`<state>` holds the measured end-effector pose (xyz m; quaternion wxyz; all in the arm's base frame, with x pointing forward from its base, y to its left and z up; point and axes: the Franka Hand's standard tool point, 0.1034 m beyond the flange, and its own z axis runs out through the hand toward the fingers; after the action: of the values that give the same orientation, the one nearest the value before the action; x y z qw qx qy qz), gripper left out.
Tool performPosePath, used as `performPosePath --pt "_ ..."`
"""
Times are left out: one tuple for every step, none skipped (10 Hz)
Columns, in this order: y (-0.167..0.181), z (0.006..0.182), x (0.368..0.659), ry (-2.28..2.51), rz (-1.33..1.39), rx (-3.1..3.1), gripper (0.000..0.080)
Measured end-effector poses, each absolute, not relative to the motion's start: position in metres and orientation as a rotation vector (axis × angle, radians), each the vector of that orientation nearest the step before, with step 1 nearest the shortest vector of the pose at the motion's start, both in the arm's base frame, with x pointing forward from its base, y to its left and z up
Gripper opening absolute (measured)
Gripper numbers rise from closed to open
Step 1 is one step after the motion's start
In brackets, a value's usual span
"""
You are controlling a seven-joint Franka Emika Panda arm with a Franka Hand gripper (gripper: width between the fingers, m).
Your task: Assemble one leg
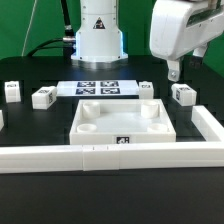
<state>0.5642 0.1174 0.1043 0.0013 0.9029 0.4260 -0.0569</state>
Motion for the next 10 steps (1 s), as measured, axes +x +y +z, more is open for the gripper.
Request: performPosePath --pt "0.116 0.104 0.565 1.337 -0.182 2.821 0.0651" --pt "0.116 0.104 0.565 1.337 -0.182 2.821 0.0651" --pt "0.116 0.104 0.565 1.336 -0.182 2.821 0.0651" --pt "0.116 0.104 0.565 1.336 -0.182 2.822 0.0651" --pt "0.116 0.104 0.565 1.336 -0.182 2.822 0.0651" --pt "0.116 0.104 0.565 1.336 -0.182 2.822 0.0651" --pt "0.116 0.104 0.565 1.335 -0.182 2.822 0.0651" --pt "0.116 0.104 0.565 1.337 -0.181 2.821 0.0651" --pt "0.111 0.108 0.562 1.406 -0.169 2.787 0.0651" --pt "0.106 0.104 0.556 1.503 -0.075 2.724 0.0651"
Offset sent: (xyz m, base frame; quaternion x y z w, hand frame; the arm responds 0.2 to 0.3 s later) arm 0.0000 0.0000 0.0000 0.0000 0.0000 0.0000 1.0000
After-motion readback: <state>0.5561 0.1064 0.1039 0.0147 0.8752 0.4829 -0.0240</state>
